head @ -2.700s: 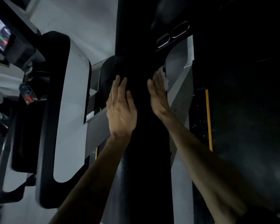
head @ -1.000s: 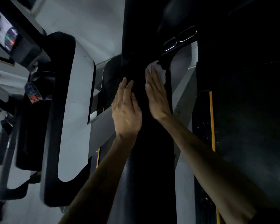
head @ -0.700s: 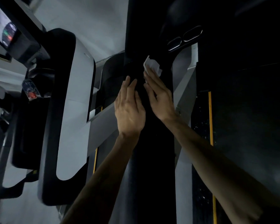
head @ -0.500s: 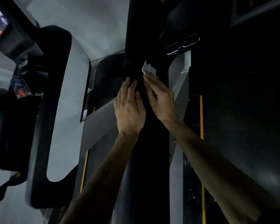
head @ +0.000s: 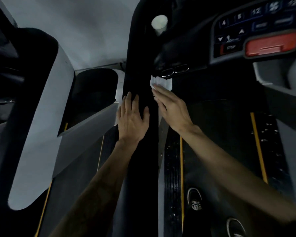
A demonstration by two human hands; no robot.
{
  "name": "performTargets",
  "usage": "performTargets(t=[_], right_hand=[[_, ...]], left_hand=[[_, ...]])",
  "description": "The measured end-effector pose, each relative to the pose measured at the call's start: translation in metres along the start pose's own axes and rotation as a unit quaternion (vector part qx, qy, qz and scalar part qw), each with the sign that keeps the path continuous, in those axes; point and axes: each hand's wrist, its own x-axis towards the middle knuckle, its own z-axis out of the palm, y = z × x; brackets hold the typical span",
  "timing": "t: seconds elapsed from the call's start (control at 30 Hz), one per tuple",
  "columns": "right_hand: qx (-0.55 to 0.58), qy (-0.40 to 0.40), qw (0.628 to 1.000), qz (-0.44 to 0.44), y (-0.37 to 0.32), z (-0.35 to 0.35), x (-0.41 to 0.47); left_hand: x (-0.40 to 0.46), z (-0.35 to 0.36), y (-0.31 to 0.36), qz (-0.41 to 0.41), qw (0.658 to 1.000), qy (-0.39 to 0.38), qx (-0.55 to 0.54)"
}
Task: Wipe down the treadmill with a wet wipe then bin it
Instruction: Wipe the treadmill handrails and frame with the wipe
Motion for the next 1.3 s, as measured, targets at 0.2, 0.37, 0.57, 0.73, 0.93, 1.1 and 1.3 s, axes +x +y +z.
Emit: performTargets(t=[0.2,0.37,0.57,0.73,0.93,1.1,1.3], right_hand=[[-0.055,-0.005,0.998,-0.002,-0.008,-0.047,0.004],[-0.103,0.011,0.995,0.009,-0.002,-0.098,0.006],[-0.164,0.048,0.984,0.046,0.027,-0.171,0.01],[-0.207,0.091,0.971,0.081,0.061,-0.241,0.016],[-0.241,0.136,0.95,0.145,0.106,-0.332,0.021],[-0.272,0.184,0.927,0.184,0.145,-0.404,0.014],[-0.304,0.236,0.896,0.222,0.173,-0.48,-0.018]], left_hand=[[0.007,-0.013,0.028,0.104,0.994,0.02,-0.009],[0.02,-0.018,0.079,0.164,0.986,0.006,-0.031],[0.054,-0.019,0.167,0.222,0.973,-0.024,-0.059],[0.087,-0.012,0.25,0.279,0.957,-0.029,-0.075],[0.122,-0.005,0.364,0.36,0.929,-0.035,-0.075],[0.138,0.007,0.457,0.415,0.905,-0.046,-0.083],[0.138,0.03,0.548,0.493,0.863,-0.067,-0.088]])
